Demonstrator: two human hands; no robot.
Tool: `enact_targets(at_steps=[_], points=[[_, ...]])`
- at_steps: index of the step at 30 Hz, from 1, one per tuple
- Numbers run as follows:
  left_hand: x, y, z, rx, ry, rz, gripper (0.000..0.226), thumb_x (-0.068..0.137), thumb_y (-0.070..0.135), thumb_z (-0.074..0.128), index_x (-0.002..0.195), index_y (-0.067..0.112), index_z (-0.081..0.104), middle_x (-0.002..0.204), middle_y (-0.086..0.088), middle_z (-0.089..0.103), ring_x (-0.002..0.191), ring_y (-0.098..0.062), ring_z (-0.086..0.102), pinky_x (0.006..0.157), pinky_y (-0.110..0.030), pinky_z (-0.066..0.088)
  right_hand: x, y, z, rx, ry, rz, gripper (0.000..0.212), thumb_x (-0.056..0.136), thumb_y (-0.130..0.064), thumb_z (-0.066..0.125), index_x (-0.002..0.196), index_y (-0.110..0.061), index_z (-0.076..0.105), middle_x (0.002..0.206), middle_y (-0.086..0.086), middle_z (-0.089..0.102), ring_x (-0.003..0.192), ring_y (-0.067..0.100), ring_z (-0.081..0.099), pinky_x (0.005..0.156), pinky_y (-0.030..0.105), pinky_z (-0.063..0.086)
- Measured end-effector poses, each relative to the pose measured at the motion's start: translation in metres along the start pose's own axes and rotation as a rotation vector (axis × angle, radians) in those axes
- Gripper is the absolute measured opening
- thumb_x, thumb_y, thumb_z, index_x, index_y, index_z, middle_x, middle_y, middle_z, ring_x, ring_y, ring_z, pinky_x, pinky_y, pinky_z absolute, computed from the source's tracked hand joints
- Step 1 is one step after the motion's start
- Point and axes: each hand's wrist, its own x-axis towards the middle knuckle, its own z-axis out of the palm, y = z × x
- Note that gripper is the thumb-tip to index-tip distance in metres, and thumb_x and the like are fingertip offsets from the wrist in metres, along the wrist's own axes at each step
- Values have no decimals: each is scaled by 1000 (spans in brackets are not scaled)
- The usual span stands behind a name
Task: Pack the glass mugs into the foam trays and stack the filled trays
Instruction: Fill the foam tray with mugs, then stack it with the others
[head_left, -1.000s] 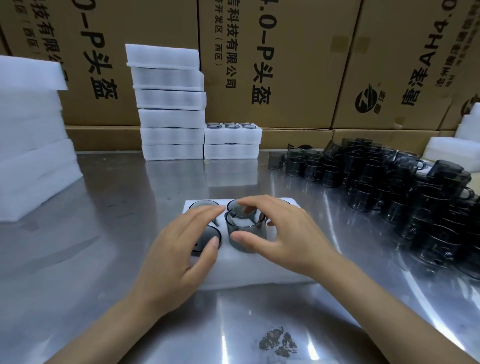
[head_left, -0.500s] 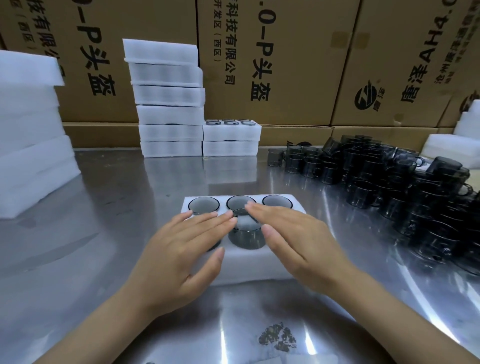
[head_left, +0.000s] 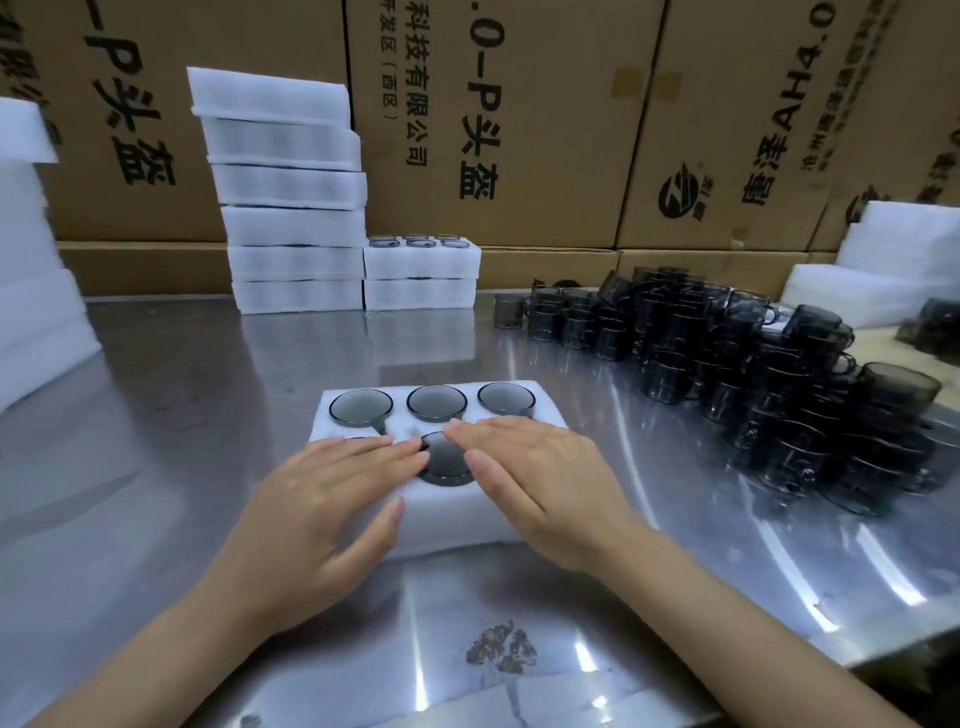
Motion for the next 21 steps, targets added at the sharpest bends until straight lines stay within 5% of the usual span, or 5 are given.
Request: enact_targets(at_steps=[4,9,15,21], points=[[-1,-3,-2,-44,22,-14,44,93,36,38,126,18,60,131,10,57,118,-5,52,96,-23,39,1,19,-7,205,254,203,42,96,-42,33,124,-29,61,114,-14,66,112,5,52,90,22,39],[-4,-8,-3,-156,81,-140,40,91,36,37,121,24,60,118,16,58,105,-6,56,84,-27,42,-2,79,-35,-219,552,522,34,87,-17,56,120,-14,62,122,4,60,119,23,45,100,36,34],[-4,-6,-3,-128,81,-162,38,91,37,37,117,24,62,99,19,60,85,0,53,76,-23,40,-14,121,-49,-436,574,837,54,83,-19,61,134,-12,48,132,16,46,126,36,32,110,52,17],[-4,-8,-2,-94,89,-209,38,88,41,38,115,30,62,75,21,55,76,-5,49,73,-20,37,-21,140,-51,-503,460,955,62,84,-16,62,140,-6,39,132,23,46,125,40,33,106,52,23]])
